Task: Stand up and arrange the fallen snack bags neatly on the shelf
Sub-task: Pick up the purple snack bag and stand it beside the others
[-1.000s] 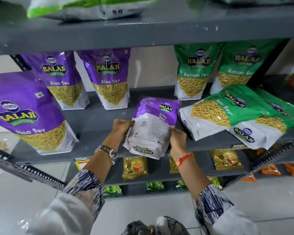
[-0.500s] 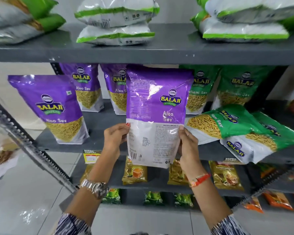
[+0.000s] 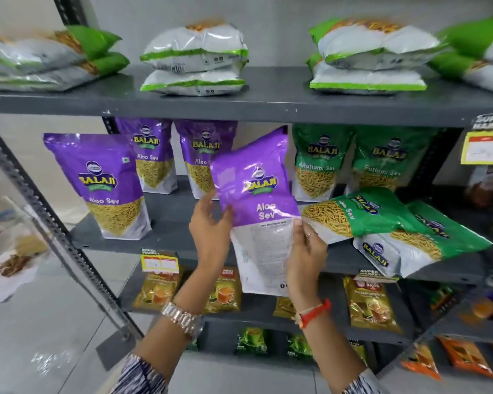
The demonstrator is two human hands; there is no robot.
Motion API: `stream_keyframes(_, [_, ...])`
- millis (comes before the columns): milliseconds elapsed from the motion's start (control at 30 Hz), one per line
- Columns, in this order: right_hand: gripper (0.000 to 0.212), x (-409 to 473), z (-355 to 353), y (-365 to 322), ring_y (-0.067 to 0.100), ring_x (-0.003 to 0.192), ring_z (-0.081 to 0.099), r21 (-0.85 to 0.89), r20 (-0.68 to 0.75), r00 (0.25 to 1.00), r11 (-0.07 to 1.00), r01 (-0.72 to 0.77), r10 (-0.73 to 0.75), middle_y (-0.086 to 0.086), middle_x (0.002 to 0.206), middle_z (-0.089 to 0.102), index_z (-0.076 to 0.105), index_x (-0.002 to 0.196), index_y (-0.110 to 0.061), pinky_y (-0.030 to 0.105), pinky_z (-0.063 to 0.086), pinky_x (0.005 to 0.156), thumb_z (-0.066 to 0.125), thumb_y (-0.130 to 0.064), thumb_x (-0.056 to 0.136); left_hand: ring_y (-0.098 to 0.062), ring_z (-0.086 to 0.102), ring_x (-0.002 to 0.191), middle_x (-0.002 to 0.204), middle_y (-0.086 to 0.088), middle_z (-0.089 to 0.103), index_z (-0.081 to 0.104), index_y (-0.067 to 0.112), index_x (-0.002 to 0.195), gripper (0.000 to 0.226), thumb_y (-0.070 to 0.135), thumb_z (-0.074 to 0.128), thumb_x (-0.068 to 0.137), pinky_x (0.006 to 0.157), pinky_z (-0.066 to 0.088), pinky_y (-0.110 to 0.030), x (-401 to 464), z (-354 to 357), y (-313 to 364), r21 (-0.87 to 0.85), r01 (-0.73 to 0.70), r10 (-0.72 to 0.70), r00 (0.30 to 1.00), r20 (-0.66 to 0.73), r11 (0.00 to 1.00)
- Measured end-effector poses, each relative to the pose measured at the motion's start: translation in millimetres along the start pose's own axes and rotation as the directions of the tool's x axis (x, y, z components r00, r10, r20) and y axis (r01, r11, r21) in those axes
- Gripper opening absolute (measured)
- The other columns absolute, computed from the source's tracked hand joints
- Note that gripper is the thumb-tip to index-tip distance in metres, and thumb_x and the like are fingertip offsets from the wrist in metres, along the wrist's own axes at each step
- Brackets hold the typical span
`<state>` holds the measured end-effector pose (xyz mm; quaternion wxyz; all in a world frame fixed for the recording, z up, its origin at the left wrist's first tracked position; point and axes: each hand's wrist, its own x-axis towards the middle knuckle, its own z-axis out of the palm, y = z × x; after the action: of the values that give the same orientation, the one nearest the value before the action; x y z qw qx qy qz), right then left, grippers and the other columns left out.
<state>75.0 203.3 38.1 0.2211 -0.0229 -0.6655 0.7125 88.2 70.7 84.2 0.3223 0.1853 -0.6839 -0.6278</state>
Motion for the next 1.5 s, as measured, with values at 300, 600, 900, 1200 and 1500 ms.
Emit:
stream_keyframes(300, [0.032, -36.4, -1.7, 0.8, 0.024, 0.068, 0.068, -0.524, 0.012, 0.931, 0.790, 0.317, -0.366, 0.004, 0.088, 0.075, 0.071, 0.095, -0.016, 0.025, 0.044, 0.054, 0.042, -0.029, 0.093, -0.031, 0.059, 0.069, 0.067, -0.011, 0.063, 0.055, 0.007, 0.077, 0.042, 0.048, 0.060, 0.077, 0.062, 0.043, -0.034, -26.8, 58.0, 20.8, 0.382, -0.189, 0.123, 0.974, 0.191, 0.905])
stream_keyframes(600, [0.024, -36.1, -19.9, 18.4, 0.015, 0.087, 0.070, -0.419, 0.196, 0.851, 0.742, 0.523, -0.488, 0.000, 0.100, 0.075, 0.069, 0.107, -0.017, 0.028, 0.055, 0.081, 0.052, -0.022, 0.091, -0.020, 0.050, 0.058, 0.062, -0.009, 0.054, 0.053, 0.006, 0.071, 0.025, 0.018, 0.044, 0.091, 0.056, 0.043, -0.039, -14.0, 52.1, 4.5, 0.158, -0.215, 0.189, 0.968, 0.163, 0.964])
stream_keyframes(900, [0.079, 36.4, -47.0, 34.7, 0.021, 0.128, 0.044, 0.242, 0.485, 0.835, 0.877, -0.415, 0.261, 0.001, 0.141, 0.047, 0.039, 0.136, -0.025, 0.045, 0.031, 0.110, 0.072, -0.052, 0.069, -0.004, 0.063, 0.062, 0.063, 0.013, 0.071, 0.065, 0.016, 0.074, 0.026, 0.006, 0.047, 0.090, 0.064, 0.051, -0.020, 14.4, 23.2, 22.3, -0.247, 0.051, 0.077, 0.873, 0.481, 0.968])
stream_keyframes(1200, [0.061, 32.7, -34.4, 2.5, 0.022, 0.096, 0.070, 0.279, 0.552, 0.811, 0.874, -0.397, 0.192, 0.001, 0.097, 0.076, 0.069, 0.100, -0.020, 0.036, 0.057, 0.082, 0.074, -0.061, 0.056, -0.015, 0.069, 0.066, 0.072, 0.001, 0.075, 0.064, 0.011, 0.088, 0.015, 0.019, 0.051, 0.089, 0.073, 0.057, -0.033, 38.6, 7.5, 25.3, -0.401, 0.328, -0.097, 0.861, 0.499, 0.855])
stream_keyframes(1500, [0.032, 37.1, -17.2, -3.1, 0.017, 0.084, 0.072, 0.315, 0.538, 0.825, 0.866, -0.388, 0.174, 0.000, 0.085, 0.077, 0.073, 0.087, -0.017, 0.030, 0.059, 0.072, 0.061, -0.043, 0.072, -0.011, 0.069, 0.072, 0.078, 0.006, 0.075, 0.067, 0.017, 0.088, 0.019, 0.019, 0.048, 0.091, 0.076, 0.057, -0.031, 60.2, -3.1, 19.3, -0.454, 0.202, 0.024, 0.895, 0.445, 0.868])
